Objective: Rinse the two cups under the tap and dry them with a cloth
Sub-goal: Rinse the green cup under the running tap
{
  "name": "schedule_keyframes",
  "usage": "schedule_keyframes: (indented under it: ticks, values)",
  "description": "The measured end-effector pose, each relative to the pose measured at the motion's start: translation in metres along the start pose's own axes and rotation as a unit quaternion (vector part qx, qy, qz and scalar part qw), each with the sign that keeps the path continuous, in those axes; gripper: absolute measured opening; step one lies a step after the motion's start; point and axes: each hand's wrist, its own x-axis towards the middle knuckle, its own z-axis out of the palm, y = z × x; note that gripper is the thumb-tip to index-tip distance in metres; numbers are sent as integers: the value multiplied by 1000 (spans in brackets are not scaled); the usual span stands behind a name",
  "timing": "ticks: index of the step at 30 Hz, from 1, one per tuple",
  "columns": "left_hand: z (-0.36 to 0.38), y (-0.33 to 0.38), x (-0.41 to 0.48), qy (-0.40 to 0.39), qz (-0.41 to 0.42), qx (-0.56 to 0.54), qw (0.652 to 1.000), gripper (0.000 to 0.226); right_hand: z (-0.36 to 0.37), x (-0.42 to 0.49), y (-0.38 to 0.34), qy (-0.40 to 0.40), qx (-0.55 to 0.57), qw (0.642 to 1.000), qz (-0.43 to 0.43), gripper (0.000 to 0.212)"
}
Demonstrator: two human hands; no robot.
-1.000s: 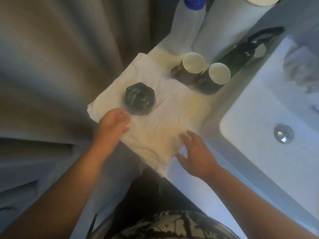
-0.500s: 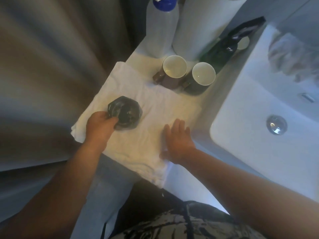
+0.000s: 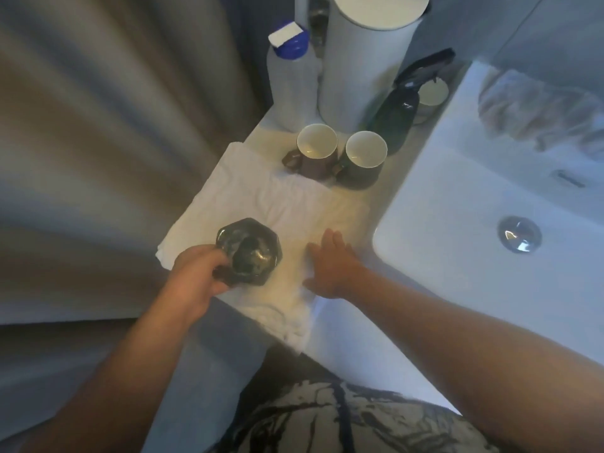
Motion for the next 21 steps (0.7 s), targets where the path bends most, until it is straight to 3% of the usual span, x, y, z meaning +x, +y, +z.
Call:
schedule_keyframes:
  ticks: [3,4,6,7,8,11,13,15,21]
  values:
    - [10,-11,-41,-25,28,22,999,21,-14,-34,11,32,247,968,-3,42]
    - [14,-14,-53,-36,34,28,998,23,-16,-50,14,33,353,935,-4,39]
    - [27,-22,-76,-63,44,38,996,25,-18,-87,20,1,553,833,-2,35]
    - [34,-26,-87,-79,46,46,995,26,-16,-106,26,-15,607,794,-6,34]
    - [43,-29,-98,-96,44,49,993,28,-12,-123,33,-16,622,783,-17,36]
    - [71,-34,-124,-160,36,50,985,43,3,-160,62,40,605,795,-33,46]
    - [96,-33,-139,-212,39,49,975,39,8,-181,85,75,602,795,-27,52]
    - [127,-31,-152,-256,44,27,965,24,9,-200,110,126,592,796,-14,44]
    - [233,-17,-171,-326,26,22,945,17,-7,-242,181,300,624,719,61,28]
